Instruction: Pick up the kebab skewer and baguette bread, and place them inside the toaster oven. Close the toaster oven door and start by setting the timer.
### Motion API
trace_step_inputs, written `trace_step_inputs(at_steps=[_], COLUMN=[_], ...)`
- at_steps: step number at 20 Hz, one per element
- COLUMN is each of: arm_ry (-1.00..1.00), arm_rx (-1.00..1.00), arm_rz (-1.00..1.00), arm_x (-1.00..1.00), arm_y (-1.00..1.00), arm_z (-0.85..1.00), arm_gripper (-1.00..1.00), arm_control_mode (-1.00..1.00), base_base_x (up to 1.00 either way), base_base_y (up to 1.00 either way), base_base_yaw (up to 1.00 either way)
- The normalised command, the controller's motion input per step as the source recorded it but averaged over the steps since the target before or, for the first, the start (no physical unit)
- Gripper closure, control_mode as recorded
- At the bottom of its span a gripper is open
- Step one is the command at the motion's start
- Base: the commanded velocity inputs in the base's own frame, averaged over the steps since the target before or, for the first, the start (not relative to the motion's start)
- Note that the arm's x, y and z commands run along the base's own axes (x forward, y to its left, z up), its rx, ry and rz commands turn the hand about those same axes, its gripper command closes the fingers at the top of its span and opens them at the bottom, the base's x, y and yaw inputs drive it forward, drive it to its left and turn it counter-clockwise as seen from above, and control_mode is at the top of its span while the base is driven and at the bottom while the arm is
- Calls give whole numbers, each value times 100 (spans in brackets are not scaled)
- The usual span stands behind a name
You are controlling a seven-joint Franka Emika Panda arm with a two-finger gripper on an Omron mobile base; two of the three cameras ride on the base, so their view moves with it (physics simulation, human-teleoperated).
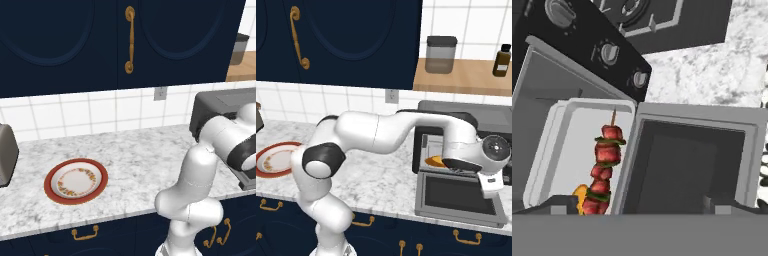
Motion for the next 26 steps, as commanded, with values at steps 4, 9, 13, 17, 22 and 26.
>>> trace_step_inputs(at_steps=[4,9,13,17,22,26], arm_ry=[-6,-10,-14,-14,-11,-11], arm_rx=[-34,-35,-31,-25,-26,-31], arm_rz=[56,34,19,7,7,8], arm_x=[-35,-17,-9,0,0,0], arm_y=[87,73,37,-1,0,0], arm_z=[-6,0,0,0,0,0], arm_gripper=[-100,-100,-100,-100,-100,-100], arm_control_mode=[-100,-100,-100,-100,-100,-100], base_base_x=[0,0,0,0,0,0], base_base_y=[0,0,0,0,0,0], base_base_yaw=[0,0,0,0,0,0])
